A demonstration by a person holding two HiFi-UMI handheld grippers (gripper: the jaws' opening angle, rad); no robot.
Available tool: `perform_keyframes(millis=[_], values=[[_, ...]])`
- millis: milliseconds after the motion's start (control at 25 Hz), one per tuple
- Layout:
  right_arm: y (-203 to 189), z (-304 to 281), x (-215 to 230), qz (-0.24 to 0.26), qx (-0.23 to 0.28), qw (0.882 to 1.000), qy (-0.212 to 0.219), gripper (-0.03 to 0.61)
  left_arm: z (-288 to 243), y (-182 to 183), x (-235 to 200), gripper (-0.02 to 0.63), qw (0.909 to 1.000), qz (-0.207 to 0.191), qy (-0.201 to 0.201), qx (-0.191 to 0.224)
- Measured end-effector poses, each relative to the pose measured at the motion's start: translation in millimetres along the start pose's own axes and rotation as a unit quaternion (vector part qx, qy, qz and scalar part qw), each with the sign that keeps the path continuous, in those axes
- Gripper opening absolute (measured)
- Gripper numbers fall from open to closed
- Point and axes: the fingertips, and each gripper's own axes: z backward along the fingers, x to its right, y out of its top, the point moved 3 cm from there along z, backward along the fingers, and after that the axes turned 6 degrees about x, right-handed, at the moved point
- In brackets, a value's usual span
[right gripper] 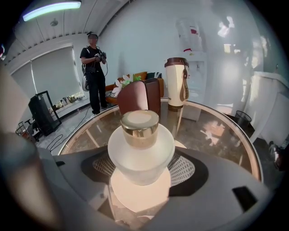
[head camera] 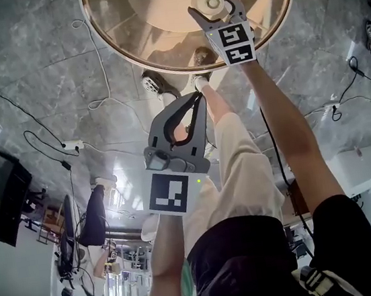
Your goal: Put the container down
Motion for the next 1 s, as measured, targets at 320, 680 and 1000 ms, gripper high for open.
perform_keyframes(millis=[320,680,1000], values=[[1.8,1.7,-9.7,0.006,-0.006,1.000,0.003,0.333,6.6,0.6,0.3,0.020,1.0000,0.000,-0.001,0.002],[7.4,4.4,-13.8,0.004,-0.003,1.000,0.002,0.333,12.4,-0.9,2.9,0.020,1.0000,-0.005,-0.004,0.002],[19.9,26.1,-16.7,-0.002,0.010,1.000,-0.002,0.333,21.4,4.3,15.2,0.020,0.9998,-0.017,-0.004,0.006]])
